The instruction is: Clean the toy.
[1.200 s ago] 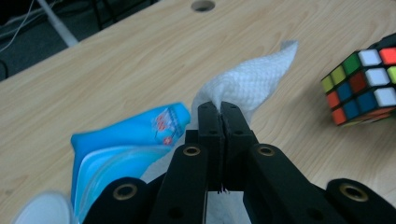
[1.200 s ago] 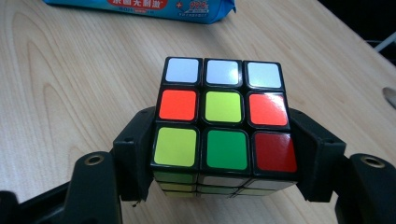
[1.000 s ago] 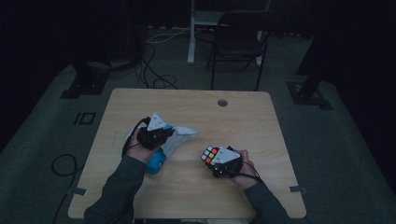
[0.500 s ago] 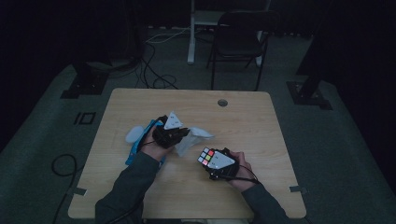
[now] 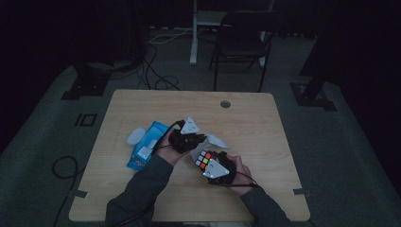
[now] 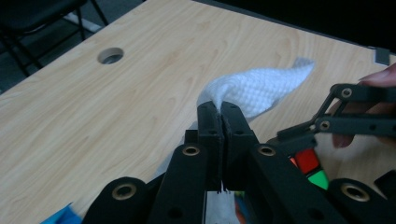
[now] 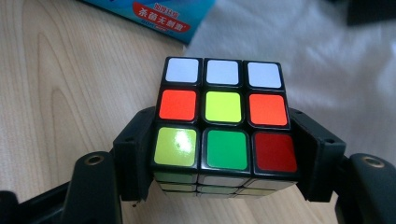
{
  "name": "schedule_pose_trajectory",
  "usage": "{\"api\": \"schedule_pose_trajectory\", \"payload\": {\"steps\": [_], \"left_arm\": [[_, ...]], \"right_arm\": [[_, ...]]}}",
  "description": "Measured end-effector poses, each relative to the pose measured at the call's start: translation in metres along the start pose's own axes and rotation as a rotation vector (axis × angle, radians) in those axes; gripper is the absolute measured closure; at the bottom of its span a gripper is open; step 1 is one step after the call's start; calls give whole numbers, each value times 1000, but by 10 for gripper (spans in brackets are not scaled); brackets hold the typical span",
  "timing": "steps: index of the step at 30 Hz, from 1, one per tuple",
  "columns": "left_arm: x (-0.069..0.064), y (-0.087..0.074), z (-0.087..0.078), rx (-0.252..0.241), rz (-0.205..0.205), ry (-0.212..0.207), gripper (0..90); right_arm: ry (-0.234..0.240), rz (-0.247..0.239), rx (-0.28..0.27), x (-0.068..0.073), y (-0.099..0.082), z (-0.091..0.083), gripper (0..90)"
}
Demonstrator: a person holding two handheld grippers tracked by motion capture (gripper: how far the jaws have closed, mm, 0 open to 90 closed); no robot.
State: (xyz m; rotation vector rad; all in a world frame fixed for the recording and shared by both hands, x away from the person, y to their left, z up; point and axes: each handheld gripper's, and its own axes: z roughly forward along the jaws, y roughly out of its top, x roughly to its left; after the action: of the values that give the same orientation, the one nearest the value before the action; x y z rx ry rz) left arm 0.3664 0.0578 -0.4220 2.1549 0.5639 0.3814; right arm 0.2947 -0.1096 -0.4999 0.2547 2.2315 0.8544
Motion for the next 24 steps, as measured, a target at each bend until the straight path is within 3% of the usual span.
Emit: {"api": "schedule_pose_trajectory", "payload": {"steps": [8, 14, 24], "left_arm": [[-8, 5, 7, -18, -4, -34, 892], [-16, 13, 3, -51, 8, -61, 891], [-9, -6, 14, 13, -35, -62, 886]], "right_arm": [[-24, -52, 2, 6, 2, 3, 338], [-30, -61, 13, 10, 2, 5, 338], [-64, -67, 16, 5, -1, 1, 338]]}}
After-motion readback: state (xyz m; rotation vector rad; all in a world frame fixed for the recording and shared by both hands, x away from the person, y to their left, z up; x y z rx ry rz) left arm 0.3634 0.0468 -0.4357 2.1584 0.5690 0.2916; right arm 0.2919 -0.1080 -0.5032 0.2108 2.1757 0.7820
